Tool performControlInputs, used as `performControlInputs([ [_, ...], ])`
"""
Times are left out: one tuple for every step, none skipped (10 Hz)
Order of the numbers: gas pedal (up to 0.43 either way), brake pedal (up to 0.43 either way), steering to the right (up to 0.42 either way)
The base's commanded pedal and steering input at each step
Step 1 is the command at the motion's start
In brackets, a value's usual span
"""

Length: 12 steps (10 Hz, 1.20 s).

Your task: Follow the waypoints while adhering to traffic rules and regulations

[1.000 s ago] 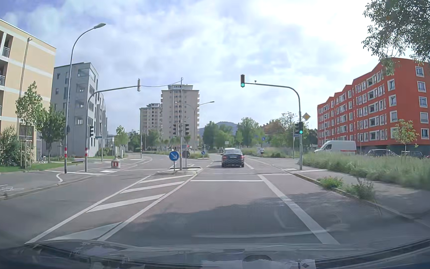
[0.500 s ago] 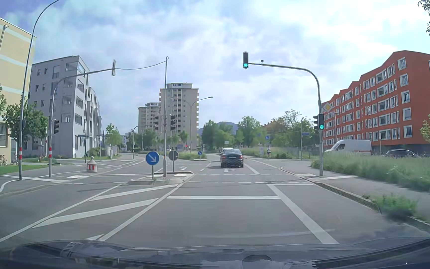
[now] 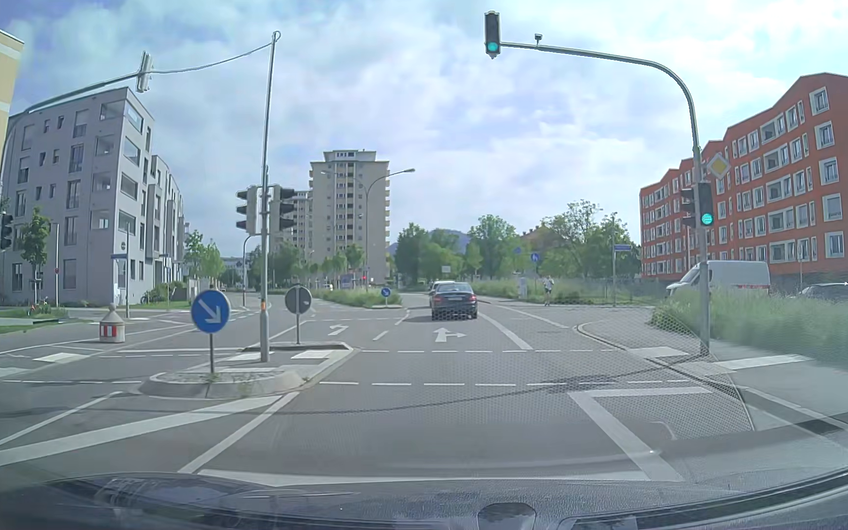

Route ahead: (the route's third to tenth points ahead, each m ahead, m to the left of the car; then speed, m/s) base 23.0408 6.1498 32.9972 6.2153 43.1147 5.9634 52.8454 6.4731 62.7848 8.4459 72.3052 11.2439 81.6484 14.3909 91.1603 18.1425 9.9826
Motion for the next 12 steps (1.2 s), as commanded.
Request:
performControlInputs([
  [0.098,0.0,-0.002],
  [0.087,0.0,-0.002],
  [0.087,0.0,-0.002],
  [0.079,0.0,-0.003],
  [0.079,0.0,-0.003],
  [0.067,0.0,-0.004],
  [0.047,0.0,-0.004],
  [0.047,0.0,-0.004],
  [0.047,0.0,-0.004],
  [0.047,0.0,-0.004],
  [0.047,0.0,-0.005],
  [0.047,0.0,-0.006],
])
